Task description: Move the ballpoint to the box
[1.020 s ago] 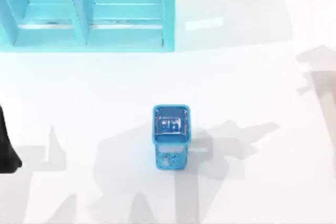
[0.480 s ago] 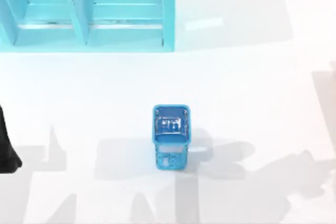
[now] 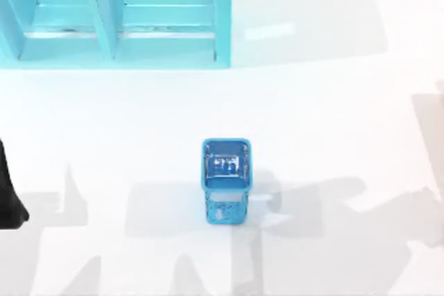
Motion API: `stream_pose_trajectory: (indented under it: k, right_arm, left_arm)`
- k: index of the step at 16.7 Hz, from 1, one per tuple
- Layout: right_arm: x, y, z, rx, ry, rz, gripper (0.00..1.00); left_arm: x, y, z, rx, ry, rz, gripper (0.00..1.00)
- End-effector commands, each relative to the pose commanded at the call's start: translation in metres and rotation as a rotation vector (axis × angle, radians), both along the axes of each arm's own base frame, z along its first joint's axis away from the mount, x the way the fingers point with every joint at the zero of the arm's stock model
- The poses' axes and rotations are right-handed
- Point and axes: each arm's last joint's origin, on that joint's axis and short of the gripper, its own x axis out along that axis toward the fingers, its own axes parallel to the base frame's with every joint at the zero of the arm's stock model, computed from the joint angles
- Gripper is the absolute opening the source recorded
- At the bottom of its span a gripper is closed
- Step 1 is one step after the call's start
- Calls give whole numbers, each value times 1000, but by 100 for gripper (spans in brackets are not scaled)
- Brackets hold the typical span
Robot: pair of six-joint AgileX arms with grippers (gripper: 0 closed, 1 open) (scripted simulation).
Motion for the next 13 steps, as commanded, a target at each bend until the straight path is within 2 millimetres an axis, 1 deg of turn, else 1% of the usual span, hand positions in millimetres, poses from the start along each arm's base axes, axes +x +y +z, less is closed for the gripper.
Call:
stream_pose_trajectory:
  k: [2, 3, 4, 7, 13]
  right_arm:
    - [3, 0, -18, 1, 2, 0, 0]
    - [3, 1, -23, 2, 5, 0, 0]
    - [4, 1, -26, 3, 9, -2, 0]
    - [4, 1, -26, 3, 9, -2, 0]
    - [4, 1, -26, 3, 9, -2, 45]
  left_arm:
    - [0, 0, 0, 0, 0, 0, 100]
    - [0, 0, 0, 0, 0, 0, 100]
    - [0, 0, 0, 0, 0, 0, 100]
    - [0, 0, 0, 0, 0, 0, 100]
    - [0, 0, 0, 0, 0, 0, 100]
